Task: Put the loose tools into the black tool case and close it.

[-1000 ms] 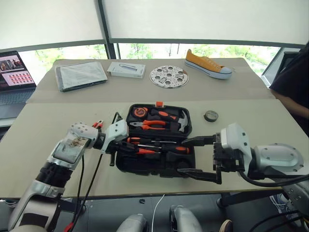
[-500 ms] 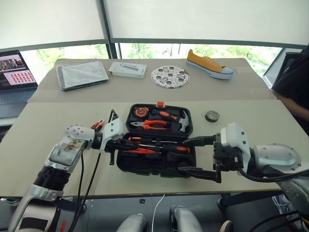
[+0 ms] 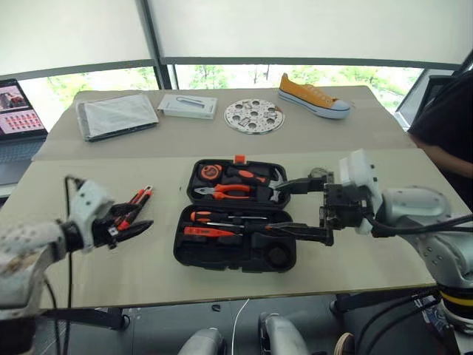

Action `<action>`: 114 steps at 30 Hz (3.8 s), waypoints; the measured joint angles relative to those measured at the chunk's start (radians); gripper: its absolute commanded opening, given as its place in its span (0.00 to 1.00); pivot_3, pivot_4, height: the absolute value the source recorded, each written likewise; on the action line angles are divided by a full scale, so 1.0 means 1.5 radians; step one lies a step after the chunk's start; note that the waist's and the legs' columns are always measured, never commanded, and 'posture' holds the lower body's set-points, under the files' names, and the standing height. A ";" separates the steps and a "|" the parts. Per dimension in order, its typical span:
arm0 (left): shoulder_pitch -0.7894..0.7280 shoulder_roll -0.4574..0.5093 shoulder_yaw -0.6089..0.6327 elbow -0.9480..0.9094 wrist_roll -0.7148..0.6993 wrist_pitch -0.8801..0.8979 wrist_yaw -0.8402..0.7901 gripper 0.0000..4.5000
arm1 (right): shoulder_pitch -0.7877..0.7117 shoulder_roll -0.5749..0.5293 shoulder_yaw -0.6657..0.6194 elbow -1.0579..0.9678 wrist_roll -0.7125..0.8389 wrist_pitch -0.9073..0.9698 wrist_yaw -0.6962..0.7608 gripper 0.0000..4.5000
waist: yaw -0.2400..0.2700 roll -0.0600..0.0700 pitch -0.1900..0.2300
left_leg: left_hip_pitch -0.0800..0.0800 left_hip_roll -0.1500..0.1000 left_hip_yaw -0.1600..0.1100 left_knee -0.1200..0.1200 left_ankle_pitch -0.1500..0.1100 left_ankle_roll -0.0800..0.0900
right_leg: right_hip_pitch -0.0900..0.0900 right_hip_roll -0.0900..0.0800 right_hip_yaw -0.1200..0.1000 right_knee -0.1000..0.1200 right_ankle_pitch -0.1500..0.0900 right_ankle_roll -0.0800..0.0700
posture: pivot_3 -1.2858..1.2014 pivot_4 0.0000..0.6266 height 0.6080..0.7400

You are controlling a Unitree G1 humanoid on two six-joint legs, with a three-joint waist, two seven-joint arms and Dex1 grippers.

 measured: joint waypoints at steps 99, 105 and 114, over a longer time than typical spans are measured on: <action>-0.478 0.000 -0.548 0.227 0.117 -0.245 -0.400 0.01 | 0.215 -0.032 -0.047 -0.163 -0.020 0.022 -0.118 1.00 | 0.011 0.000 0.000 | -0.008 0.000 0.000 0.007 0.000 -0.001 | -0.005 -0.001 0.000 0.001 0.003 -0.003 | 0.52 0.24 0.98; -0.478 -0.017 -0.557 0.248 0.139 -0.285 -0.391 0.01 | 0.217 -0.032 -0.047 -0.165 -0.019 0.022 -0.119 1.00 | 0.012 0.000 0.000 | -0.008 0.000 0.000 0.007 0.000 -0.001 | -0.005 -0.001 0.000 0.001 0.003 -0.003 | 0.52 0.24 0.98; -0.474 -0.035 -0.564 0.276 0.162 -0.359 -0.380 0.01 | 0.223 -0.032 -0.049 -0.170 -0.018 0.022 -0.120 1.00 | 0.018 0.000 -0.001 | -0.001 0.000 0.000 0.007 0.000 0.000 | 0.002 -0.001 0.000 0.001 0.003 -0.002 | 0.52 0.24 0.98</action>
